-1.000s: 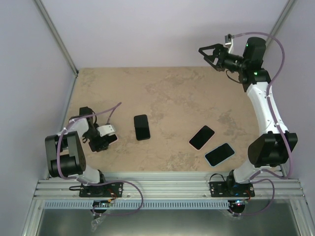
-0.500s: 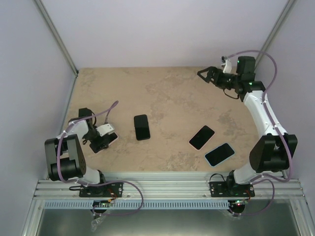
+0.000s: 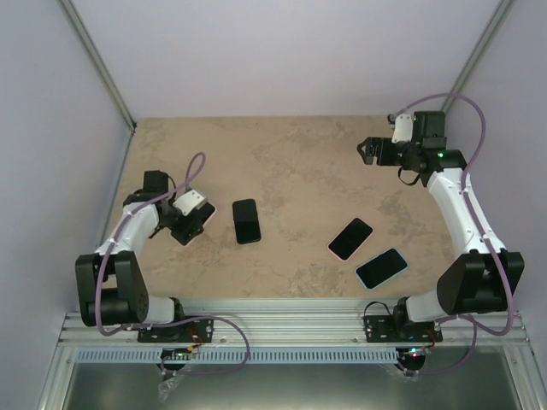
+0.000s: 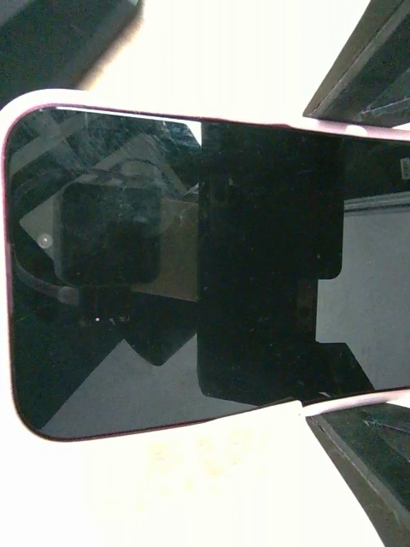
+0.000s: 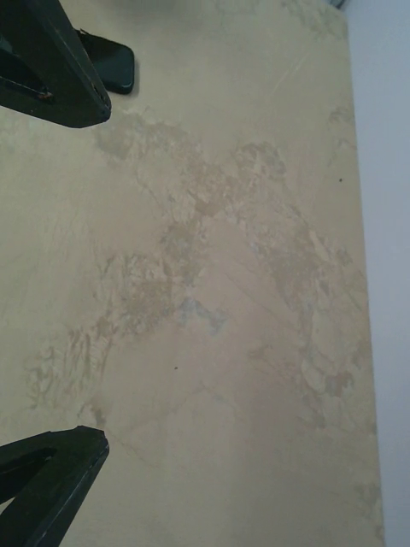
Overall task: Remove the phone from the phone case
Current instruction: Pick up the phone at the center of the board.
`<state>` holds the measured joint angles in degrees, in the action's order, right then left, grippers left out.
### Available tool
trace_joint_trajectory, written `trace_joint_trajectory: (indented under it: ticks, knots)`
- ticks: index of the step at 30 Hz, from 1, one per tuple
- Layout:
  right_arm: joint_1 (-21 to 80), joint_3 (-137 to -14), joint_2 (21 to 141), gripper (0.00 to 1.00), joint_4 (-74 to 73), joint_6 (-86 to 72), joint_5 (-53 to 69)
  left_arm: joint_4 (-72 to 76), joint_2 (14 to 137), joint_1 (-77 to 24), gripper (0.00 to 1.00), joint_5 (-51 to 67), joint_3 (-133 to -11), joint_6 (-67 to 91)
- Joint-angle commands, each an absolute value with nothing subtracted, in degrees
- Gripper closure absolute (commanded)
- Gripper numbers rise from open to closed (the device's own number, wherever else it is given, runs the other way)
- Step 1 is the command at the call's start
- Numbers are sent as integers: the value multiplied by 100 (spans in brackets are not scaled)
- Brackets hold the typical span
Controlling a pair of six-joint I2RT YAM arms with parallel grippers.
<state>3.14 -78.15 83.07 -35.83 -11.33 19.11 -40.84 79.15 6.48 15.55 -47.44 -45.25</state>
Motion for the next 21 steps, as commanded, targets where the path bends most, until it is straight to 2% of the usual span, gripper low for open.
trace_joint_trajectory:
  ticks: [1,9,21]
  knots:
    - [325,-7898,8265,2,-3167,-987,2423,-3779,7611,137,68,2041,-5298,-3395]
    - [643,-7761,8668,2,-1980,-2643,3234,-3568,7633,-701,72,2455,-6343,-1741]
    - [1939,-8709,9618,3,-1262,-3551,3852,-2800,7623,-1645,74,2400,-7118,-502]
